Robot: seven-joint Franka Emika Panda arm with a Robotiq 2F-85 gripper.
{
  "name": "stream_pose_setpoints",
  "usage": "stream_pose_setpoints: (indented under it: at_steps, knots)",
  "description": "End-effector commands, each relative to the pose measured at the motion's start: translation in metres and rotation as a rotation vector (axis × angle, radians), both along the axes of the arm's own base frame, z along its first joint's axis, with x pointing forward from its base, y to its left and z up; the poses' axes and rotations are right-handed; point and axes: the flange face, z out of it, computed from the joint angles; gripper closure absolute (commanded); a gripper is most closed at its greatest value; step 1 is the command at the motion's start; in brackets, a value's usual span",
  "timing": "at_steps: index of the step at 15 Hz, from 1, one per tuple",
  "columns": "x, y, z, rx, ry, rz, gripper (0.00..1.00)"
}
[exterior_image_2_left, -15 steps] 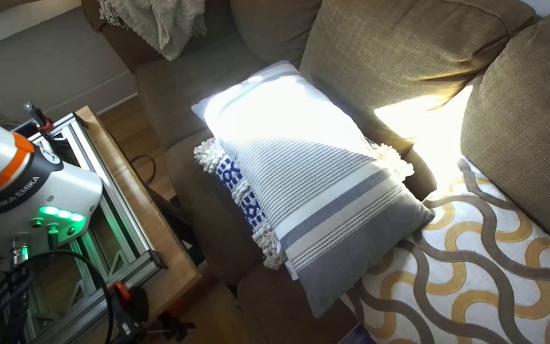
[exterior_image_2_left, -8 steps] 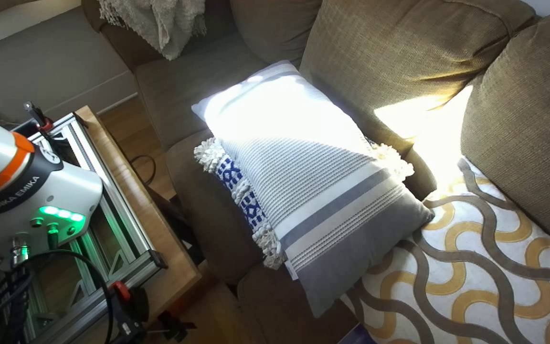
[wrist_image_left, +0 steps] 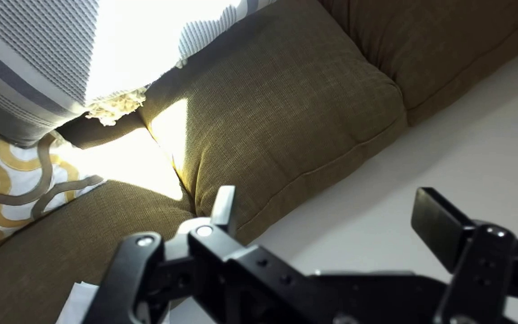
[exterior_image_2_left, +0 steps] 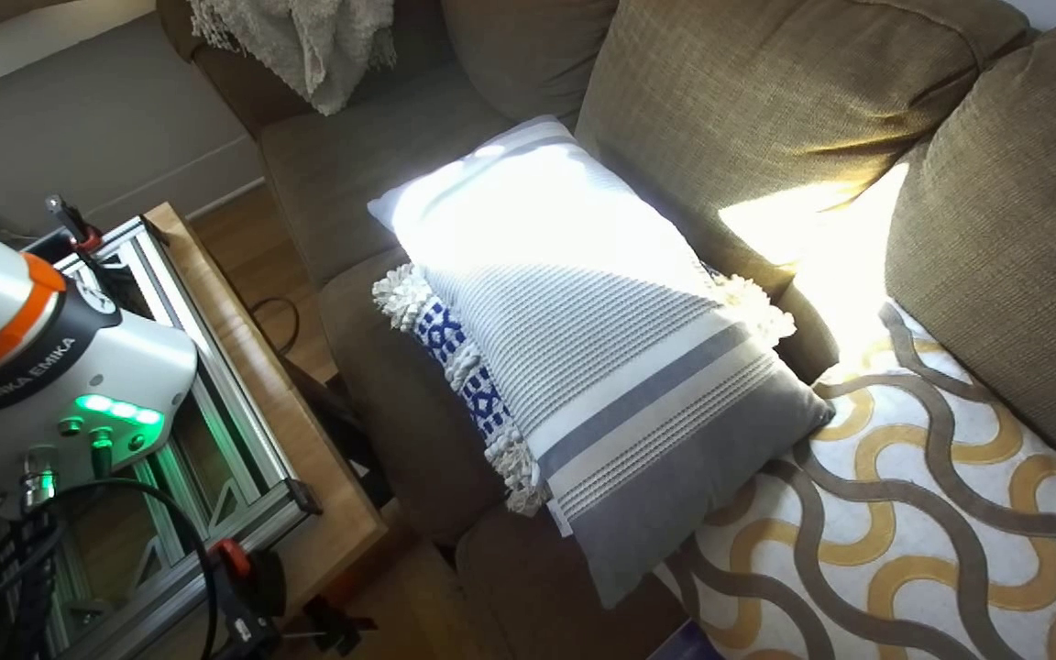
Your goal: Remove the remote controller from under the striped pillow and put it on top of the pillow
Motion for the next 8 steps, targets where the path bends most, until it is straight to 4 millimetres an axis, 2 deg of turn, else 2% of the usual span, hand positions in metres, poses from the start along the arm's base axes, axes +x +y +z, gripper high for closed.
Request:
stream_pose_setpoints:
  at_steps: [1, 4, 6, 8]
  knots:
    - [0.0, 0.0, 0.001, 0.0, 0.001, 0.0, 0.0]
    - [0.0, 0.0, 0.001, 0.0, 0.001, 0.0, 0.0]
    - [0.005, -0.015, 0.004, 0.051, 0.014, 0.084, 0.0]
    - [0.012, -0.039, 0.01, 0.12, 0.048, 0.176, 0.0]
